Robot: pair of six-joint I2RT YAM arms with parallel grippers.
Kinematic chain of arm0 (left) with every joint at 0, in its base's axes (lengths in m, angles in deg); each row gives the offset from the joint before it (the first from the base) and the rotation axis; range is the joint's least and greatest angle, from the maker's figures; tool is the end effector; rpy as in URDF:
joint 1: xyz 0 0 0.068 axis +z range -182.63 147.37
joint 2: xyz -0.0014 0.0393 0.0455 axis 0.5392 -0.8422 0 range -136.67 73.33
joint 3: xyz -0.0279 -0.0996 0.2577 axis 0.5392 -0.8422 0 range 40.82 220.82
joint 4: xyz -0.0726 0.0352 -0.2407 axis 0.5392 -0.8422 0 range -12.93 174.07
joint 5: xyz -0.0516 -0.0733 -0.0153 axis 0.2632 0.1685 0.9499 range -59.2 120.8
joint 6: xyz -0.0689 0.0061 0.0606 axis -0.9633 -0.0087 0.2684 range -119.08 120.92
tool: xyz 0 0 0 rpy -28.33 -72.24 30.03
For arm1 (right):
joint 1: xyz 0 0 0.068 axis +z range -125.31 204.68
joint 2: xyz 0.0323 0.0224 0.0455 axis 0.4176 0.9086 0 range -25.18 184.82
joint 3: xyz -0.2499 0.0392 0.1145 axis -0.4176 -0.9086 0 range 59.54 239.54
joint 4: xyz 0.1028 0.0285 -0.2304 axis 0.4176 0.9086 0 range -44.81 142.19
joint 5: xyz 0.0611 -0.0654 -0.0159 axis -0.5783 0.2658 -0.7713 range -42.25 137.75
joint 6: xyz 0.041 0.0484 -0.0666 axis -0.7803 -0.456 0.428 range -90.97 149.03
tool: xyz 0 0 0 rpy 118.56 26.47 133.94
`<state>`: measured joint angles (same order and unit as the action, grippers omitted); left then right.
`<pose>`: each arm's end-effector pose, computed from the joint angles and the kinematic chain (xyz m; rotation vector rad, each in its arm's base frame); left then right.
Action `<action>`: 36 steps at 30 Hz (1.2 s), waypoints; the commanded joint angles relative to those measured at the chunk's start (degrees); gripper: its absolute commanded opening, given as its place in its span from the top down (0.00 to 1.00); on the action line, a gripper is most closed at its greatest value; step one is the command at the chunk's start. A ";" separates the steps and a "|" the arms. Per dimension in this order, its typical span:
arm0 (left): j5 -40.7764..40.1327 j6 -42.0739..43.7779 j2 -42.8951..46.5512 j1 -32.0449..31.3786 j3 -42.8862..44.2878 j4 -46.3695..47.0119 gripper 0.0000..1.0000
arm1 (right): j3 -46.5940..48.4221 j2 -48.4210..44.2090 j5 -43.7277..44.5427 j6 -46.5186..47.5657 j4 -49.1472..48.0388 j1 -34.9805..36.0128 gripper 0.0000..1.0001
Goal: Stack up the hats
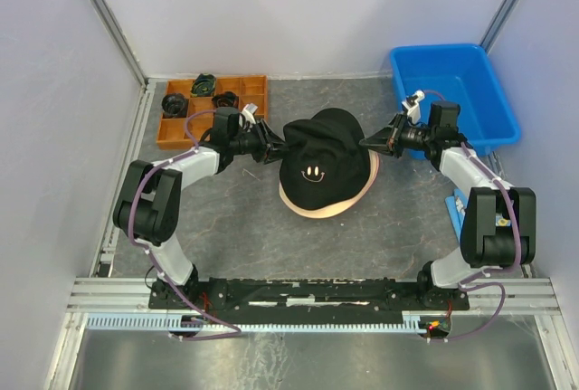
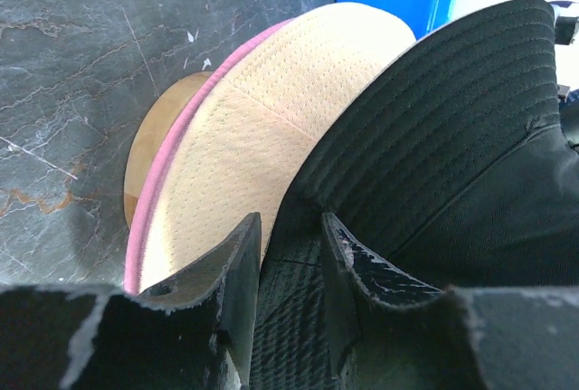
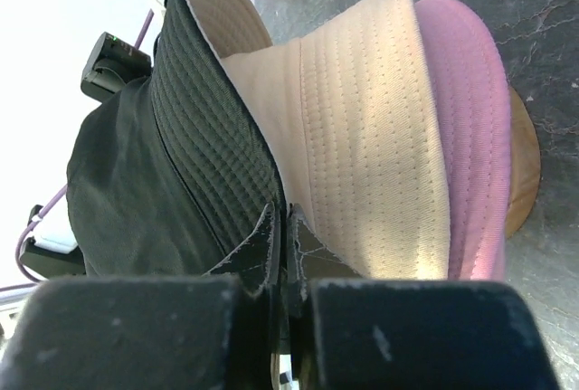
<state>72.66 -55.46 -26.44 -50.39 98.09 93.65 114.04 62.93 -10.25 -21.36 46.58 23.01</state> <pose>0.3590 -0.1730 0.1892 -0.3136 2.3645 -1.4784 0.3400 0.0601 0.2336 0.3915 2.2346 1.5687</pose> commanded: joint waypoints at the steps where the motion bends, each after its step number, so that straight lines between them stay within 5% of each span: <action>1: 0.66 -1.17 0.01 -0.43 2.20 2.28 0.59 | 0.70 -0.90 0.44 1.42 0.94 -0.03 1.00; 6: 0.30 -1.18 0.72 -0.44 0.92 2.61 0.53 | 0.19 -0.99 4.07 2.47 4.59 -0.48 1.00; 13: -0.60 -1.07 1.28 -0.44 -1.33 3.33 0.96 | -0.90 -2.19 8.30 3.02 7.06 -0.99 1.00; 36: -3.38 3.54 0.71 -0.57 -10.51 4.76 0.97 | -3.53 -2.71 20.01 9.21 16.94 -1.23 1.00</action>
<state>71.48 -55.79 -26.37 -50.50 90.01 99.95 112.03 61.40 2.58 -17.74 58.34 22.31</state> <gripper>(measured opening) 0.048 0.009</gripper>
